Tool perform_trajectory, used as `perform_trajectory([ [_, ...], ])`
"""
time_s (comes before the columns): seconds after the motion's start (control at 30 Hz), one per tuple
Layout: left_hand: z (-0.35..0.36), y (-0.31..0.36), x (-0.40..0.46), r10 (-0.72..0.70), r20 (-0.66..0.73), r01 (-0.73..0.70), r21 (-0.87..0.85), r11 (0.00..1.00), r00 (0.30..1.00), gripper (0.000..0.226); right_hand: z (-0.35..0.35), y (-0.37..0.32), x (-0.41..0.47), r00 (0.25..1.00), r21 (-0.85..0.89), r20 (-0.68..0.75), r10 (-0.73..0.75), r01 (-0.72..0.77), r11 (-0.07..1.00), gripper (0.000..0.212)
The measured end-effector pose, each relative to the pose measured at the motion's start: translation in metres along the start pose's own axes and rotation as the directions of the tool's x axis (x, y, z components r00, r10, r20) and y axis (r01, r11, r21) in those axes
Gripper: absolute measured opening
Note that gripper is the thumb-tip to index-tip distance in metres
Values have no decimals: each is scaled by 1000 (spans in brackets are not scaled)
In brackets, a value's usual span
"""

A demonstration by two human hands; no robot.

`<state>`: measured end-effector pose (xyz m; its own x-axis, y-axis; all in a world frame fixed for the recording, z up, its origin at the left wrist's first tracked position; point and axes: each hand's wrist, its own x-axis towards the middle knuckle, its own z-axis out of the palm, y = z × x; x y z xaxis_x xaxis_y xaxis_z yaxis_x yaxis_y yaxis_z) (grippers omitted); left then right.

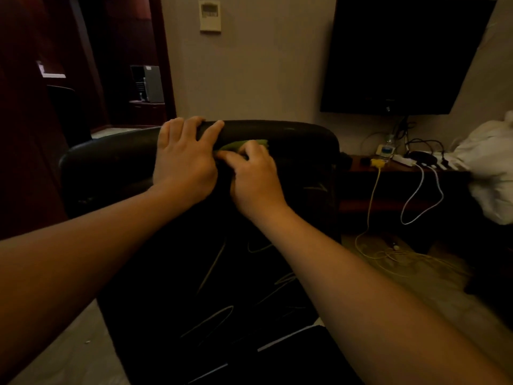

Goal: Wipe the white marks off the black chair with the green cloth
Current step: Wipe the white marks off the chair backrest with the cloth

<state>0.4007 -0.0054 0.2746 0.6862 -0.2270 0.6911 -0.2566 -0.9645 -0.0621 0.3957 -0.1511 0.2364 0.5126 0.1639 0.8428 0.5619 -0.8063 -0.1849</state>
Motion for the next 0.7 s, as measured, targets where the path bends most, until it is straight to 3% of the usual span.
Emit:
perform_trajectory([
  [0.1,3,2,0,28,-42,-28,5,1000,999,65,-14,34,2,998,-144,-7,66,-66,987,26],
  [0.27,5,2,1,32,-43,-32,11,999,999,65,-38,88,-6,988,-246,-4,153,-149,958,39],
  [0.53,8,4,2,17,-63,-18,-2,1000,998,57,-58,120,-23,943,-286,-68,325,-331,899,44],
  [0.7,4,10,3,-2,-50,2,-10,1000,999,60,-65,126,-27,861,-215,-100,499,-508,834,46],
])
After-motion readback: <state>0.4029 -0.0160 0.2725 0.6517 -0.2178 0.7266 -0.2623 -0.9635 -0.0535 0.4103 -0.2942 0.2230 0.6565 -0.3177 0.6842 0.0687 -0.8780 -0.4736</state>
